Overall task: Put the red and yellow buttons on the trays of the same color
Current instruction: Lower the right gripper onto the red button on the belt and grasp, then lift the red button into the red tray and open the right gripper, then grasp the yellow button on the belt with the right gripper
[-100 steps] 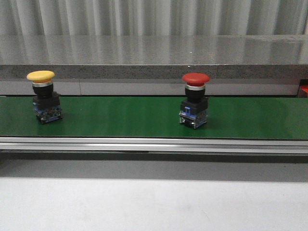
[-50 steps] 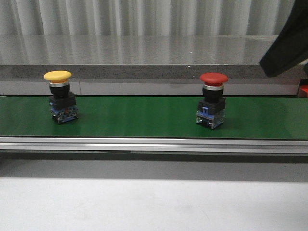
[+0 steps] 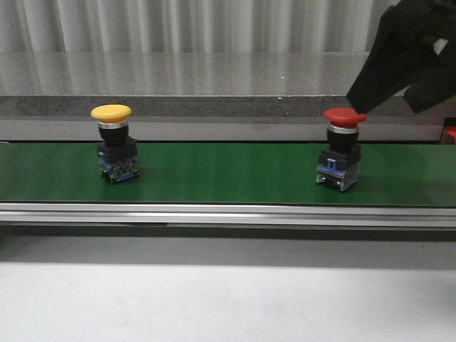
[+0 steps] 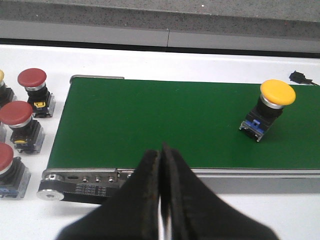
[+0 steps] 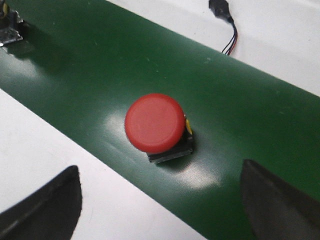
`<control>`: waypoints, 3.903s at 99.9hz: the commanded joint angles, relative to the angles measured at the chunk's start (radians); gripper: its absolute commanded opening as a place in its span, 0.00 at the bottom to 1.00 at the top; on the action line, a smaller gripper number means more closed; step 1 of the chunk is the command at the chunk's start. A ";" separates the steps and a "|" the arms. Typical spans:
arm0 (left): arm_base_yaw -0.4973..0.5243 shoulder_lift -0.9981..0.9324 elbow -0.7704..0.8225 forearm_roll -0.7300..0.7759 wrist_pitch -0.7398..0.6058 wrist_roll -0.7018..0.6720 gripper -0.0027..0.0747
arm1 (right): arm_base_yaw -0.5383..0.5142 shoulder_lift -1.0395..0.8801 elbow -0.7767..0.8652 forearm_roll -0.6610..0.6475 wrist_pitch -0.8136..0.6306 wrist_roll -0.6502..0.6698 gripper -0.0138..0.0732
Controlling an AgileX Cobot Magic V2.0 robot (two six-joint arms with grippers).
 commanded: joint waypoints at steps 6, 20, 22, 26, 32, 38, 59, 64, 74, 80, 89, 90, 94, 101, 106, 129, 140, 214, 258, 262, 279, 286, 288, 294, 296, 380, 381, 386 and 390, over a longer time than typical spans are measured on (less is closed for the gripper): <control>-0.002 0.000 -0.025 0.001 -0.084 -0.009 0.01 | 0.004 0.055 -0.033 0.019 -0.080 -0.037 0.89; -0.002 0.000 -0.025 0.001 -0.084 -0.009 0.01 | 0.004 0.110 -0.033 -0.001 -0.155 -0.037 0.89; -0.002 0.000 -0.025 0.001 -0.084 -0.009 0.01 | 0.004 0.117 -0.033 -0.001 -0.162 -0.037 0.89; -0.002 0.000 -0.025 0.001 -0.084 -0.009 0.01 | 0.004 0.127 -0.033 -0.001 -0.173 -0.037 0.89; -0.002 0.000 -0.025 0.001 -0.084 -0.009 0.01 | 0.004 0.143 -0.033 -0.001 -0.180 -0.037 0.89; -0.002 0.000 -0.025 0.001 -0.084 -0.009 0.01 | 0.004 0.153 -0.033 -0.001 -0.187 -0.037 0.88; -0.002 0.000 -0.025 0.001 -0.084 -0.009 0.01 | 0.004 0.158 -0.033 -0.001 -0.215 -0.037 0.49; -0.002 0.000 -0.025 0.001 -0.084 -0.009 0.01 | 0.004 0.158 -0.033 -0.001 -0.209 -0.037 0.38; -0.002 0.000 -0.025 0.001 -0.084 -0.009 0.01 | -0.002 0.150 -0.035 -0.013 -0.199 -0.037 0.29; -0.002 0.000 -0.025 0.001 -0.084 -0.009 0.01 | -0.023 0.147 -0.048 -0.027 -0.190 -0.037 0.29; -0.002 0.000 -0.025 0.001 -0.084 -0.009 0.01 | -0.082 0.145 -0.092 -0.032 -0.153 -0.037 0.29; -0.002 0.000 -0.025 0.001 -0.084 -0.009 0.01 | -0.095 0.145 -0.100 -0.032 -0.149 -0.037 0.29; -0.002 0.000 -0.025 0.001 -0.084 -0.009 0.01 | -0.139 0.145 -0.121 -0.032 -0.133 -0.037 0.29; -0.002 0.000 -0.025 0.001 -0.084 -0.009 0.01 | -0.227 0.145 -0.161 -0.032 -0.128 -0.025 0.29; -0.002 0.000 -0.025 0.001 -0.084 -0.009 0.01 | -0.295 0.145 -0.186 -0.032 -0.134 -0.006 0.29; -0.002 0.000 -0.025 0.001 -0.084 -0.009 0.01 | -0.575 0.180 -0.251 -0.011 -0.267 0.087 0.29; -0.002 0.000 -0.025 0.001 -0.084 -0.009 0.01 | -0.642 0.236 -0.265 0.009 -0.316 0.088 0.29; -0.002 0.000 -0.025 0.001 -0.084 -0.009 0.01 | -0.686 0.545 -0.291 0.010 -0.454 0.086 0.30; -0.002 0.000 -0.025 0.001 -0.084 -0.009 0.01 | -0.686 0.500 -0.306 0.010 -0.404 0.086 0.90; -0.002 0.000 -0.025 0.001 -0.084 -0.009 0.01 | -0.686 0.484 -0.318 0.010 -0.385 0.086 0.90; -0.002 0.000 -0.025 0.001 -0.084 -0.009 0.01 | -0.686 0.394 -0.380 0.010 -0.209 0.087 0.90; -0.002 0.000 -0.025 0.001 -0.084 -0.009 0.01 | -0.677 0.343 -0.384 0.010 -0.132 0.087 0.90; -0.002 0.000 -0.025 0.001 -0.084 -0.009 0.01 | -0.673 0.327 -0.382 0.010 -0.110 0.087 0.90; -0.002 0.000 -0.025 0.001 -0.084 -0.009 0.01 | -0.659 0.278 -0.380 0.010 -0.053 0.087 0.90; -0.002 0.000 -0.025 0.001 -0.084 -0.009 0.01 | -0.652 0.262 -0.380 0.010 -0.040 0.087 0.90; -0.002 0.000 -0.025 0.001 -0.084 -0.009 0.01 | -0.023 -0.020 -0.073 -0.107 0.037 0.031 0.90; -0.002 0.000 -0.025 0.001 -0.084 -0.009 0.01 | -0.015 -0.018 -0.073 -0.107 0.031 0.031 0.90; -0.002 0.000 -0.025 0.001 -0.084 -0.009 0.01 | 0.008 -0.001 -0.073 -0.107 0.005 0.029 0.90; -0.002 0.000 -0.025 0.001 -0.084 -0.009 0.01 | 0.024 0.013 -0.073 -0.107 -0.021 0.029 0.90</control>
